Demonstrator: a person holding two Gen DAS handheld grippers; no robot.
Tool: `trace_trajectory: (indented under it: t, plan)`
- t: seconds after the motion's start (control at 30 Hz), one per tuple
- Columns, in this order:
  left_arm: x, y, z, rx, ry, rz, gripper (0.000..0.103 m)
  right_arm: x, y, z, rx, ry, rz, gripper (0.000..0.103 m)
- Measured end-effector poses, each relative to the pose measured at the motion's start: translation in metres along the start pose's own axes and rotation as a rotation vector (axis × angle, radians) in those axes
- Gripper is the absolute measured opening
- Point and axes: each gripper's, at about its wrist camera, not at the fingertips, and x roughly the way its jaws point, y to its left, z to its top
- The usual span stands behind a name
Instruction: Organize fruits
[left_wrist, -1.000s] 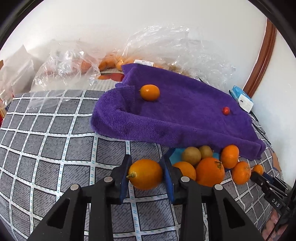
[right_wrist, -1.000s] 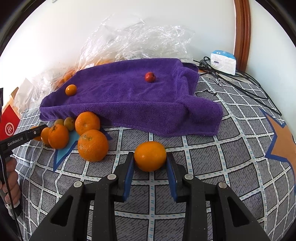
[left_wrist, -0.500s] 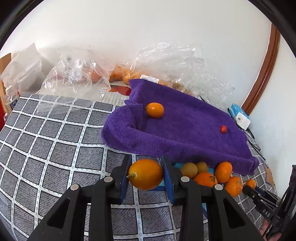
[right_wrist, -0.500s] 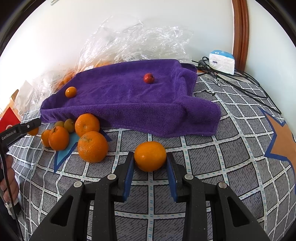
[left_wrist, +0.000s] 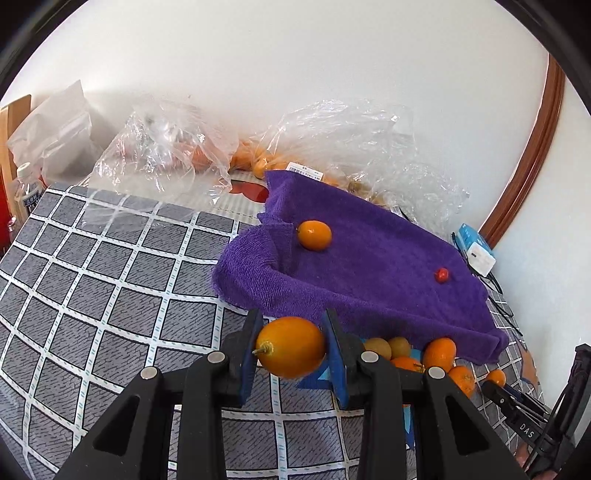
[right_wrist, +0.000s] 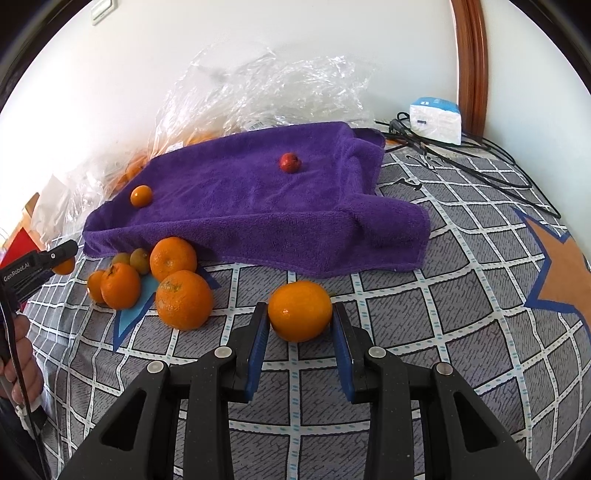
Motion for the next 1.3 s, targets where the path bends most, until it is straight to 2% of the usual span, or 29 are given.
trace_trajectory:
  t: [0.17, 0.33, 0.53, 0.93, 1.3]
  plan:
    - [-0.009, 0.002, 0.003, -0.014, -0.037, -0.011, 0.031, -0.006, 0.009, 0.001, -0.014, -0.002, 0.006, 0.034]
    - [-0.017, 0.006, 0.009, -0.045, -0.008, -0.016, 0.031, -0.021, 0.018, 0.012, -0.030, -0.020, 0.013, 0.034]
    - [-0.048, 0.001, 0.020, -0.019, -0.025, 0.013, 0.031, -0.038, 0.026, 0.029, -0.033, -0.062, 0.027, 0.034]
    - [-0.097, -0.026, 0.046, 0.004, -0.085, -0.020, 0.031, -0.088, 0.032, 0.063, -0.043, -0.145, 0.019, 0.034]
    - [-0.101, -0.038, 0.061, 0.023, -0.089, -0.025, 0.031, -0.100, 0.033, 0.084, -0.038, -0.163, 0.008, 0.034]
